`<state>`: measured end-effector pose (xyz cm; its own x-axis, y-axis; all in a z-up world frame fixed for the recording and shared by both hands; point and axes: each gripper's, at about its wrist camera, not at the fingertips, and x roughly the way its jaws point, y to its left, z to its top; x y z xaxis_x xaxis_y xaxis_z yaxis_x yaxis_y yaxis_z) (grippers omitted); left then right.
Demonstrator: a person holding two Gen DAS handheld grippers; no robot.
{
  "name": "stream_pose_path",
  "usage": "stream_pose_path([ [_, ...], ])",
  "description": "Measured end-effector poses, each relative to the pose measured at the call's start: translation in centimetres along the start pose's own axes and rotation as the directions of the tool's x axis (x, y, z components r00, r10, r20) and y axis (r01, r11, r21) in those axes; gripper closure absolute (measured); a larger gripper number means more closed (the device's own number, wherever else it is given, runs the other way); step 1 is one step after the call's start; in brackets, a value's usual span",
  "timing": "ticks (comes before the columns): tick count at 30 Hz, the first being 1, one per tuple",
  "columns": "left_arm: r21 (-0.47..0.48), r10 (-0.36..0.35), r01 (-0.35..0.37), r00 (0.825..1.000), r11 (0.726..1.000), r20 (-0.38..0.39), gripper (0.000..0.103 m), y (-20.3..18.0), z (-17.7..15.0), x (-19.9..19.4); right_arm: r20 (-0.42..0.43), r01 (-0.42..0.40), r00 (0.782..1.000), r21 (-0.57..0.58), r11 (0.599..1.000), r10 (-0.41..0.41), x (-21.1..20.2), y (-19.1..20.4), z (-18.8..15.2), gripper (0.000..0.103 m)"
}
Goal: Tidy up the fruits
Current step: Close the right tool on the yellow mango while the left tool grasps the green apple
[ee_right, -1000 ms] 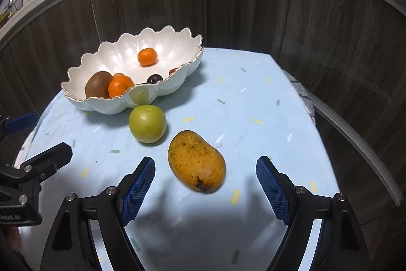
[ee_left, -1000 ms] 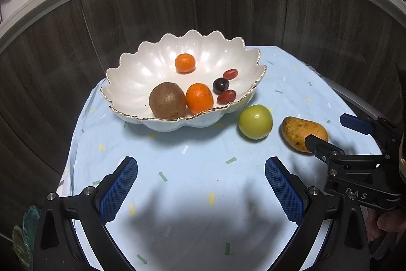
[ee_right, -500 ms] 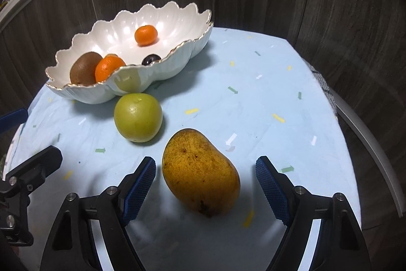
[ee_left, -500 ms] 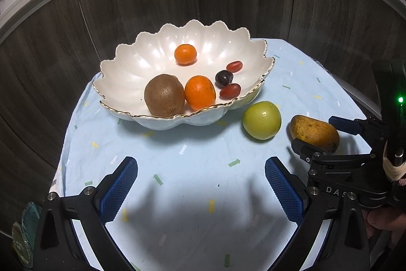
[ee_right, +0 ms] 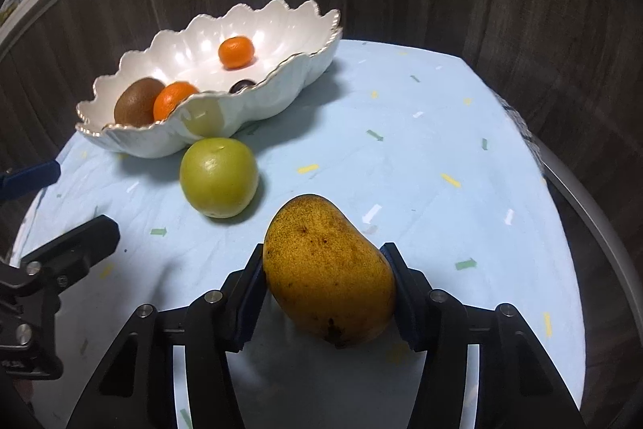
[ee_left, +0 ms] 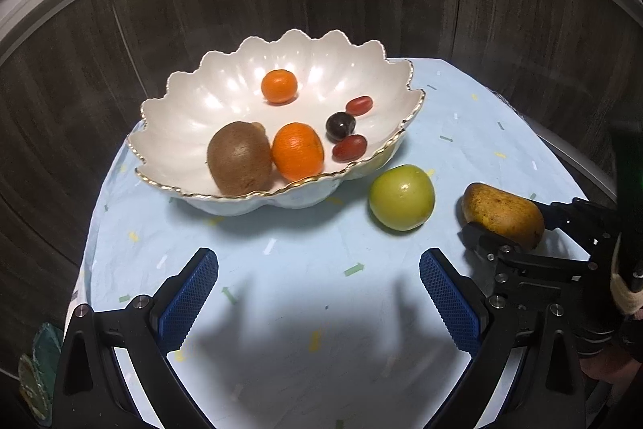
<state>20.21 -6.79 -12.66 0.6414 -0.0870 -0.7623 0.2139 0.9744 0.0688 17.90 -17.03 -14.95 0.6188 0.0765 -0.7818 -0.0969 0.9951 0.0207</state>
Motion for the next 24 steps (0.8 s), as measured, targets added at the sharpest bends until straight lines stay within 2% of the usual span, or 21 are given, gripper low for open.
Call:
stream_pose_path([
  [8, 0.015, -0.007, 0.007, 1.0, 1.0, 0.002, 0.001, -2.5, 0.5, 1.2, 0.043, 0.036, 0.998, 0.062, 0.997, -0.039, -1.4, -2.8, -0.1, 0.048],
  [12, -0.017, -0.004, 0.004, 1.0, 1.0, -0.007, 0.002, -3.2, 0.7, 2.3, 0.058, 0.054, 0.997, 0.082, 0.995, -0.059, -1.8, -4.0, 0.0, 0.048],
  [14, -0.05, -0.001, 0.0, 1.0, 0.999, -0.006, 0.008, -3.3, 0.9, 2.7, 0.063, 0.054, 0.996, 0.097, 0.994, -0.06, -1.9, -4.5, 0.1, 0.048],
  [19, -0.074, 0.022, -0.022, 1.0, 0.997, 0.0, 0.009, -3.9, 1.5, 3.6, 0.071, 0.043, 0.996, 0.119, 0.992, -0.052, -1.9, -5.0, -0.1, 0.048],
  [24, -0.104, 0.038, -0.04, 0.999, 0.994, -0.02, 0.017, -4.1, 1.8, 4.6, 0.077, 0.033, 0.996, 0.132, 0.991, -0.043, -1.8, -5.2, -0.3, 0.048],
])
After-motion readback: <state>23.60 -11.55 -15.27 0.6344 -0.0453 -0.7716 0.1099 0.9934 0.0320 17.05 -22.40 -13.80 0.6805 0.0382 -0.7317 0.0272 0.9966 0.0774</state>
